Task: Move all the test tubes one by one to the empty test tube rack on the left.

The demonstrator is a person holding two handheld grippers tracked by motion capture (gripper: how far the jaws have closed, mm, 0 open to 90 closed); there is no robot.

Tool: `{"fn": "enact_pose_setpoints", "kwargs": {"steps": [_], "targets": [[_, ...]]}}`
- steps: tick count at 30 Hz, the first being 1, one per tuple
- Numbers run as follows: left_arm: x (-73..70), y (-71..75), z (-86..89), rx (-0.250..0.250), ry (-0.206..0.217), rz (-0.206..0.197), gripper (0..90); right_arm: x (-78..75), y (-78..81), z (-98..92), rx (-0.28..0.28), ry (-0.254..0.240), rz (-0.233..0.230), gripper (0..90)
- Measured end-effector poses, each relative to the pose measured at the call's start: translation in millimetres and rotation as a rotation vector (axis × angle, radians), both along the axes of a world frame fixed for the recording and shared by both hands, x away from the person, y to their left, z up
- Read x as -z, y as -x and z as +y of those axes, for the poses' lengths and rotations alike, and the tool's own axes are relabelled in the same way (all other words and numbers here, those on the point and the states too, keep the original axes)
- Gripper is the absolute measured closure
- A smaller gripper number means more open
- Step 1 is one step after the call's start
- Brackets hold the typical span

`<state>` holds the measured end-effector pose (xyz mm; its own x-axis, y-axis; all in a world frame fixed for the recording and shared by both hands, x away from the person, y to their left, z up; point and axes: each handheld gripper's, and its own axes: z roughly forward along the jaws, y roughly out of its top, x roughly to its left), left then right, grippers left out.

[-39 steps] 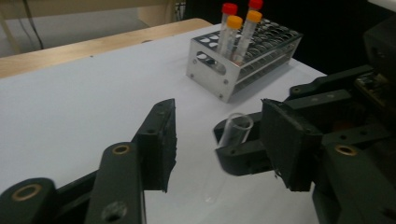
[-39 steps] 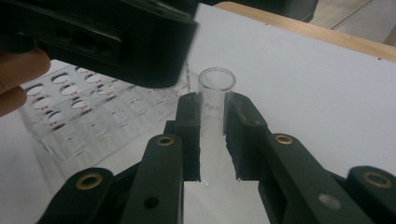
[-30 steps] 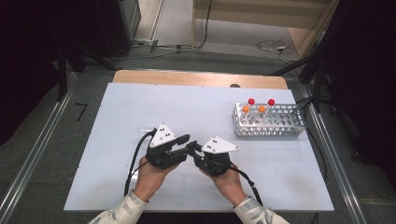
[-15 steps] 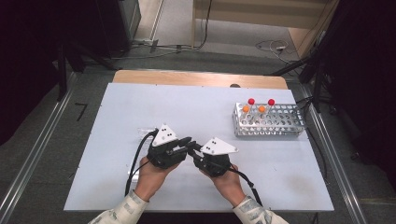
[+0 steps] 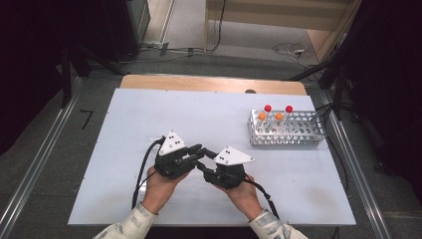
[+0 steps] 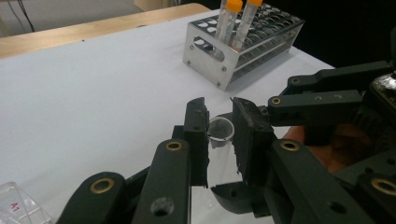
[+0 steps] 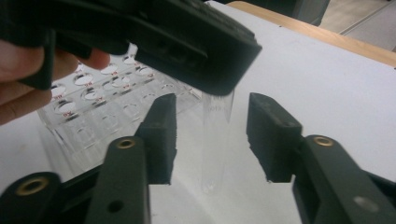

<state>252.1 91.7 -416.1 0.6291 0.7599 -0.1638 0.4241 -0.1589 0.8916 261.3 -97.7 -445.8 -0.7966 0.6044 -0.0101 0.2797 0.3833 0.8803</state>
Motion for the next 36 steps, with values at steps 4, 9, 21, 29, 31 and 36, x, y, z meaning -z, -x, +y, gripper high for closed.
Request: {"fn": "enact_pose_setpoints", "kwargs": {"steps": [4, 9, 21, 29, 31, 36], "targets": [[-3.8, -1.0, 8.2, -0.018, 0.025, -0.002, 77.0, -3.6, -2.1, -4.9, -0.003, -0.022, 0.020, 45.3], [-10.9, -0.7, 18.5, -0.035, 0.062, -0.014, 77.1, -5.9, -2.5, -6.7, -0.006, -0.030, 0.032, 42.2], [-29.0, 2.7, 45.5, -0.081, 0.131, -0.049, 77.1, -8.1, -1.3, -7.8, -0.022, -0.035, 0.043, 37.4], [-37.2, 2.7, 67.2, -0.119, 0.152, -0.055, 77.1, -9.4, -1.9, -10.0, -0.013, -0.036, 0.045, 37.4], [-37.5, 1.9, 73.0, -0.140, 0.145, -0.057, 77.1, -9.5, -2.1, -10.6, -0.014, -0.035, 0.042, 37.4], [-33.3, -1.7, 85.9, -0.183, 0.107, -0.047, 77.0, -9.8, -2.6, -11.8, -0.009, -0.032, 0.040, 37.4]]}}
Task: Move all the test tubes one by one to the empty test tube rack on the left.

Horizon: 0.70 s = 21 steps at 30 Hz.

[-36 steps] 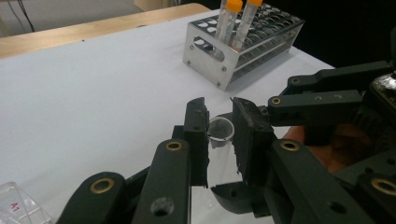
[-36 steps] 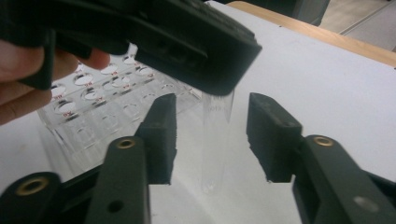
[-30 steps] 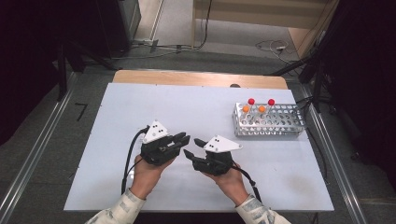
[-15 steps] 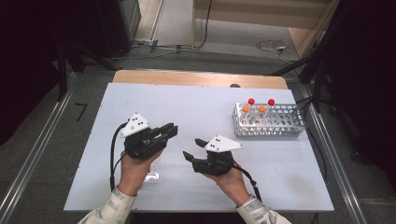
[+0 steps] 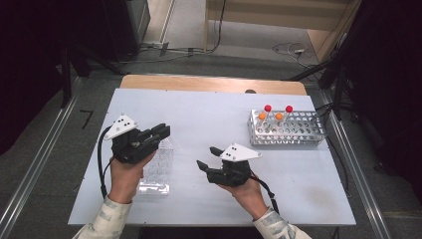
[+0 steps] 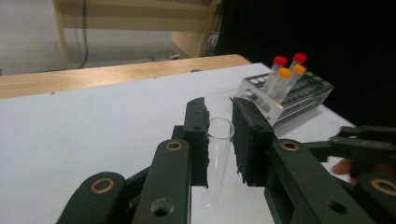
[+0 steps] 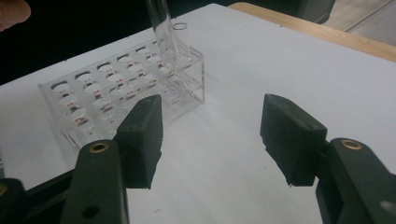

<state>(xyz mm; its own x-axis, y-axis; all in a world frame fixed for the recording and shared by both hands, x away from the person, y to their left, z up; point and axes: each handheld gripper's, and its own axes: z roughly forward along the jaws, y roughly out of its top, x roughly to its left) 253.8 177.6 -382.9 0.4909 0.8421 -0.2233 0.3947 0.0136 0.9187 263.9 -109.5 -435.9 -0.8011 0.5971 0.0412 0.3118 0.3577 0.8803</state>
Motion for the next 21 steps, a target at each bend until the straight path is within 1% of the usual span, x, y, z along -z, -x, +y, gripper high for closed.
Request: {"fn": "enact_pose_setpoints", "kwargs": {"steps": [1, 3, 8, 10, 13, 15, 17, 21], "targets": [[1.4, -0.9, 2.3, -0.006, 0.001, 0.007, 77.0, 0.0, -0.3, -0.4, 0.000, 0.001, -0.001, 37.4], [3.4, -2.1, 5.2, -0.022, -0.011, 0.012, 77.0, 0.1, -0.5, -1.0, 0.006, 0.003, 0.002, 37.4], [4.3, -2.1, 9.1, -0.052, -0.050, 0.009, 77.0, -0.2, -0.8, -2.3, 0.010, 0.005, -0.001, 37.4], [4.6, -1.8, 9.4, -0.057, -0.064, 0.006, 77.0, -0.4, -1.0, -2.9, 0.012, 0.002, -0.001, 37.4], [6.7, -1.7, 6.6, -0.070, -0.098, 0.006, 77.0, -0.7, -1.1, -3.6, 0.013, 0.002, -0.003, 37.4], [9.3, -1.9, 3.0, -0.080, -0.135, 0.005, 77.0, -0.4, -1.0, -3.6, 0.015, 0.004, -0.003, 37.4], [11.8, -2.1, -0.6, -0.085, -0.163, 0.006, 76.9, -0.2, -1.0, -3.5, 0.015, 0.005, -0.002, 37.4], [17.9, -2.6, -6.5, -0.085, -0.204, 0.022, 76.9, -0.5, -1.2, -4.1, 0.016, 0.004, -0.004, 37.4]]}}
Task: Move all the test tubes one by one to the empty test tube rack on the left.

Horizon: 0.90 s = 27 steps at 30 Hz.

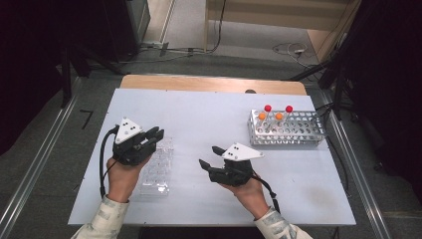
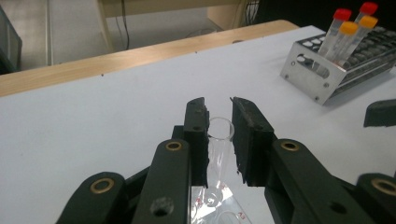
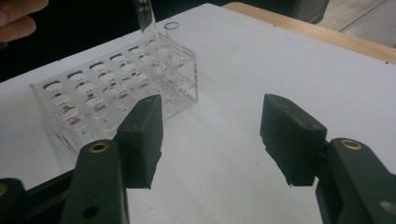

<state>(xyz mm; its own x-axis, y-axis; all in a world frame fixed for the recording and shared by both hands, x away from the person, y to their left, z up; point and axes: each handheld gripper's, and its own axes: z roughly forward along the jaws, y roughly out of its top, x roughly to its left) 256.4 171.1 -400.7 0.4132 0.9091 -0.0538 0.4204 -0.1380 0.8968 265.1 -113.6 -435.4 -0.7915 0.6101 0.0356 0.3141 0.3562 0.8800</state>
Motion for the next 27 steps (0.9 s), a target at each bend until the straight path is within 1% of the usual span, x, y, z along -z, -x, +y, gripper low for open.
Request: {"fn": "enact_pose_setpoints", "kwargs": {"steps": [3, 6, 10, 15, 18, 19, 21, 24, 26, 27], "targets": [[5.9, -0.9, -4.0, -0.006, -0.038, 0.025, 76.8, -0.1, -0.1, -0.5, 0.000, 0.001, -0.001, 37.4], [10.7, -1.8, -7.4, -0.012, -0.066, 0.049, 76.7, 0.0, -0.1, -0.6, -0.001, 0.002, -0.001, 37.4], [12.4, -2.0, -7.6, -0.017, -0.079, 0.056, 75.7, 0.0, -0.1, -0.8, 0.001, 0.004, -0.002, 37.4], [12.0, -1.7, -5.4, -0.017, -0.068, 0.056, 71.4, 0.7, -0.6, -1.1, 0.008, 0.005, -0.003, 37.4], [11.8, -1.7, -3.6, -0.009, -0.041, 0.057, 68.0, 0.6, -1.4, -2.1, 0.023, 0.011, -0.014, 37.4], [11.8, -1.7, -2.9, -0.006, -0.022, 0.056, 65.6, 0.3, -2.2, -3.4, 0.030, 0.014, -0.022, 37.4], [11.1, -1.7, -1.1, 0.002, 0.002, 0.057, 62.9, -0.2, -4.8, -7.1, 0.060, 0.012, -0.031, 37.4], [10.4, -1.3, -1.0, -0.005, 0.001, 0.055, 59.5, 0.3, -12.3, -16.5, 0.122, 0.022, -0.046, 37.5], [10.1, -1.2, -1.7, -0.008, 0.000, 0.052, 55.5, 1.8, -17.4, -22.9, 0.177, 0.068, -0.087, 37.4], [9.8, -1.0, -2.2, -0.014, -0.001, 0.051, 53.5, 2.4, -20.1, -26.7, 0.202, 0.088, -0.100, 37.3]]}}
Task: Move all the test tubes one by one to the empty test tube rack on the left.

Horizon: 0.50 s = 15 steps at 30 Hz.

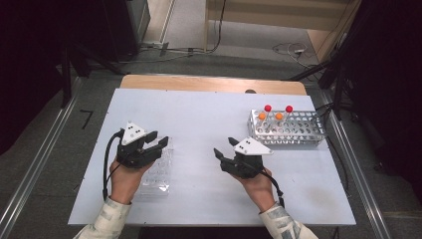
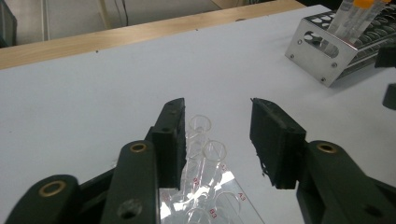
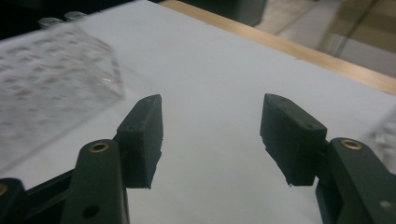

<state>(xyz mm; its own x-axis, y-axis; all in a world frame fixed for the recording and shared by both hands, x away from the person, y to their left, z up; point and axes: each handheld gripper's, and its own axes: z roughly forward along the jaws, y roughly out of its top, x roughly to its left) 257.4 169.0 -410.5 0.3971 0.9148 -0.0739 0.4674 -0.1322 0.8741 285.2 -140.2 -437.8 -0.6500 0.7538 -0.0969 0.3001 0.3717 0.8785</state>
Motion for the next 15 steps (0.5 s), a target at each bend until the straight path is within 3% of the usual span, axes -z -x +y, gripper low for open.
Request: {"fn": "enact_pose_setpoints", "kwargs": {"steps": [10, 15], "targets": [[0.6, -0.1, -3.5, -0.035, -0.026, -0.011, 35.9, -4.5, -25.6, -42.0, 0.166, -0.040, 0.012, 37.3], [0.0, 0.7, -3.5, -0.045, -0.027, -0.022, 34.2, -6.8, -32.9, -57.8, 0.221, -0.064, 0.011, 37.3]]}}
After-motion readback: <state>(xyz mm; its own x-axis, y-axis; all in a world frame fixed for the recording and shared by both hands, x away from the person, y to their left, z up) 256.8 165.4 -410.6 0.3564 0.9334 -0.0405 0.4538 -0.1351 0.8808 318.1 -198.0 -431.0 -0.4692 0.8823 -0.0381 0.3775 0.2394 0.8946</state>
